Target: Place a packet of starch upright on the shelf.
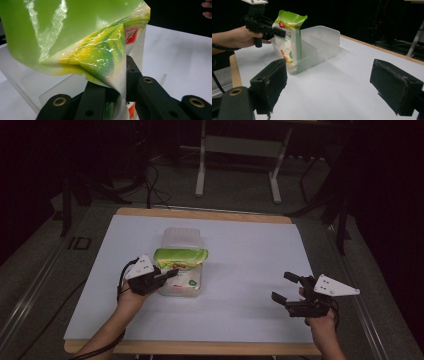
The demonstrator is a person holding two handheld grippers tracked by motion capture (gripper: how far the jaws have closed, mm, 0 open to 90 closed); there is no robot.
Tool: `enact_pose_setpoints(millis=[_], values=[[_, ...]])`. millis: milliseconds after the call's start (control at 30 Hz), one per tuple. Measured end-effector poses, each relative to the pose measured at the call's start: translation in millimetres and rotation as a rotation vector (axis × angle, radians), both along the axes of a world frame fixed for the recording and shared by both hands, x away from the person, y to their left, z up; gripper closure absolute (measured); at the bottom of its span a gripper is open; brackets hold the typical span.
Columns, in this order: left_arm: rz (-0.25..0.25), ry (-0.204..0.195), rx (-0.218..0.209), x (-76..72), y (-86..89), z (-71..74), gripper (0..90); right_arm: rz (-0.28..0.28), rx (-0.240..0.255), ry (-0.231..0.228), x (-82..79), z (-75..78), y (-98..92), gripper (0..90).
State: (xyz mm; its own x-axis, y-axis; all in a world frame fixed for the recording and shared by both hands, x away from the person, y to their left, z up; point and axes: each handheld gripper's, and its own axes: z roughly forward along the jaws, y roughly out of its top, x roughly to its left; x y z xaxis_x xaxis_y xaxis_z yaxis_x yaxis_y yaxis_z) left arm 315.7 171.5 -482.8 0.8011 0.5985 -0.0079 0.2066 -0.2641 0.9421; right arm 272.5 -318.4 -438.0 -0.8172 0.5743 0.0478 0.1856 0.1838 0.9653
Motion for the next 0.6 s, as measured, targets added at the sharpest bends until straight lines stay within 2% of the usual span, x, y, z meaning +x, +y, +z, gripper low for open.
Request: enact_pose_setpoints(millis=[100,133,200,300,400,433,533,600], values=[[-0.006,0.014,-0.008,1.3,1.4,2.5,77.4,0.001,0.001,0.002,0.3,-0.3,0.4,13.9],[-0.004,0.017,-0.01,1.4,1.9,3.7,72.3,0.001,0.001,0.003,0.2,-0.3,0.5,13.9],[-0.003,0.035,-0.026,1.0,2.8,5.9,68.5,0.001,0.0,0.003,0.1,-0.5,0.5,13.9],[0.064,0.02,-0.05,-2.7,2.7,7.8,43.1,0.0,0.001,0.004,0.2,-0.9,0.4,13.9],[0.08,0.011,-0.075,-3.0,3.3,9.3,19.9,0.001,-0.002,0.005,0.3,-1.2,1.1,13.9],[0.072,0.011,-0.088,-2.8,4.3,10.4,15.8,0.001,-0.004,0.004,0.3,-1.3,1.3,13.9],[0.054,0.033,-0.123,-3.5,7.9,15.9,11.8,0.002,-0.006,0.008,0.2,-1.9,1.8,13.9],[0.042,0.048,-0.157,-3.5,10.1,18.7,2.9,0.0,-0.005,0.011,0.3,-2.8,2.2,13.9]])
